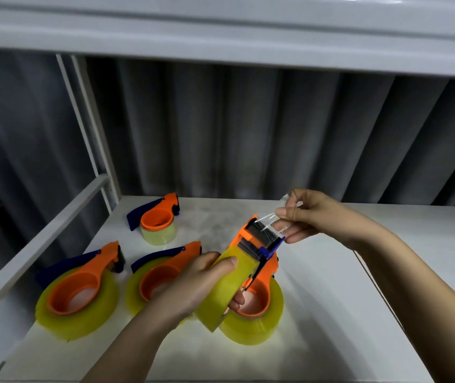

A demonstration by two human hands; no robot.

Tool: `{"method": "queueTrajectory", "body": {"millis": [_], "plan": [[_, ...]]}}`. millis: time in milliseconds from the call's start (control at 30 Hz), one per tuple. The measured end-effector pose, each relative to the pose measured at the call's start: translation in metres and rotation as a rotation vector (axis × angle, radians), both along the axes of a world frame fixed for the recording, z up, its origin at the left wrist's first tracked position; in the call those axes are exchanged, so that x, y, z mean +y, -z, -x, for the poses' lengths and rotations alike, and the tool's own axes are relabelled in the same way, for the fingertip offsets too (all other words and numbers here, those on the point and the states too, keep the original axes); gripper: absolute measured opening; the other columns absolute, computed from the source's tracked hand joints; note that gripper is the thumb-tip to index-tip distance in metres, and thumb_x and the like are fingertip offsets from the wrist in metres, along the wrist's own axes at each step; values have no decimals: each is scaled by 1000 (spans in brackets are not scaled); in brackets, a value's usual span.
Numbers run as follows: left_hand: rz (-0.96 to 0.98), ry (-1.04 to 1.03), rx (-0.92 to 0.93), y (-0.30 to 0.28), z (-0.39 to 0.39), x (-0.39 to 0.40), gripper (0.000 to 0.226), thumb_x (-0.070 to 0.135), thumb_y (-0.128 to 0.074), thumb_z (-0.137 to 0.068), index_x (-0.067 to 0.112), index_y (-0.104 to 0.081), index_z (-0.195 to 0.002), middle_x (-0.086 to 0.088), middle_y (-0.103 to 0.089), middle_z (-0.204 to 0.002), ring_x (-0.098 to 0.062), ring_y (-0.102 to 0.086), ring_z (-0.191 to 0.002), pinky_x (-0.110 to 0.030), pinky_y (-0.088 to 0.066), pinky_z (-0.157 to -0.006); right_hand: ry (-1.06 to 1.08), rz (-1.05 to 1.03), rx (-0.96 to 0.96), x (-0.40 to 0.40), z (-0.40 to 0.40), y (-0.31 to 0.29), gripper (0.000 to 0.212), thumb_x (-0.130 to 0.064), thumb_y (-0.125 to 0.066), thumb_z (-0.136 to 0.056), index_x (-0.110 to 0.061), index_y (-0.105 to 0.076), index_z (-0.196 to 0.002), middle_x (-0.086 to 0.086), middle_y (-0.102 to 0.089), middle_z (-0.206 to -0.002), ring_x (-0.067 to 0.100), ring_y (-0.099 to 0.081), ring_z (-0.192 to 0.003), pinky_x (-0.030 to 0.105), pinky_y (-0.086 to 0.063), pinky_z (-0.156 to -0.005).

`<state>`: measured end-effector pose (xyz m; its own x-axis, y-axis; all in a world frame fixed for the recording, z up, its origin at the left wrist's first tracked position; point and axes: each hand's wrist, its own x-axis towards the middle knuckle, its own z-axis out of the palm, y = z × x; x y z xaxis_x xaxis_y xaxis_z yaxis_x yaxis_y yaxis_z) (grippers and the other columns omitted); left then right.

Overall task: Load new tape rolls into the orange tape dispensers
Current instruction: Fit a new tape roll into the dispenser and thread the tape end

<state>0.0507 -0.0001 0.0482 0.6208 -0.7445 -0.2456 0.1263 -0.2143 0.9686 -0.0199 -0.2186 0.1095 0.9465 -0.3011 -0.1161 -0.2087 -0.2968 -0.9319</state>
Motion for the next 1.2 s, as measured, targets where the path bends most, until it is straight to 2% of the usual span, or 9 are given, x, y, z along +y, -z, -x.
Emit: {"method": "queueTrajectory", "body": {"millis": [133,267,400,500,600,700,867,1100,1200], "plan": [[33,-19,-1,-7,15,1,22,17,-52,-95,22,-56,-74,13,-63,-48,9,-56,-41,-5,-42,-41,-101,-37,111,-12,2,-8,20,-18,-65,-85,-12,-48,-76,8,-75,-88,15,-71,-70,23,-58,-64],[85,6,29,-24,35,-3,27,13,-48,-96,19,-50,-69,15,-53,-33,8,-51,-32,-5,-37,-34,-180,-168,143,-24,5,-12,20,-19,-65,-77,-16,-47,-70,6,-73,-87,14,-69,-65,24,-58,-61],[203,7,101,-19,44,-20,27,11,-47,-96,19,-51,-71,14,-55,-35,8,-53,-34,-4,-37,-35,-157,-249,95,-34,16,-10,20,-22,-61,-78,-23,-64,-58,-2,-70,-78,8,-65,-60,21,-56,-60],[206,47,141,-7,51,-38,20,13,-48,-96,14,-62,-81,3,-69,-54,-3,-64,-47,-13,-51,-50,-102,-233,83,-47,27,-6,9,-28,-64,-76,-21,-64,-70,1,-69,-77,10,-66,-63,21,-56,-65],[212,99,224,9,54,-56,22,28,-59,-90,10,-70,-95,-14,-74,-87,-19,-71,-71,-37,-56,-80,-26,-150,101,-61,38,-5,22,-32,-67,-73,-16,-55,-83,4,-69,-78,13,-68,-65,23,-56,-69],[146,83,186,22,63,-75,41,50,-77,-67,20,-73,-95,-3,-73,-105,-18,-68,-98,-41,-48,-98,27,-36,119,-69,51,-3,22,-31,-67,-78,-15,-53,-82,4,-69,-78,15,-67,-68,23,-57,-67],[61,135,175,44,80,-98,12,26,-63,-88,16,-70,-87,0,-74,-91,-10,-67,-80,-20,-48,-72,78,69,127,-74,58,12,23,-24,-64,-88,-16,-50,-73,0,-69,-71,11,-65,-69,21,-55,-62],[-34,165,111,66,85,-100,15,25,-63,-89,13,-69,-96,-10,-72,-105,-14,-65,-87,-17,-48,-70,-80,89,247,-81,54,22,25,-20,-64,-90,-17,-46,-73,14,-73,-94,16,-68,-75,27,-57,-69],[-90,226,38,63,80,-93,17,29,-61,-91,13,-69,-93,-2,-72,-91,-7,-64,-80,-12,-47,-67,-140,86,273,-81,50,21,26,-19,-63,-90,-17,-44,-73,21,-71,-103,25,-67,-83,31,-55,-77]]}}
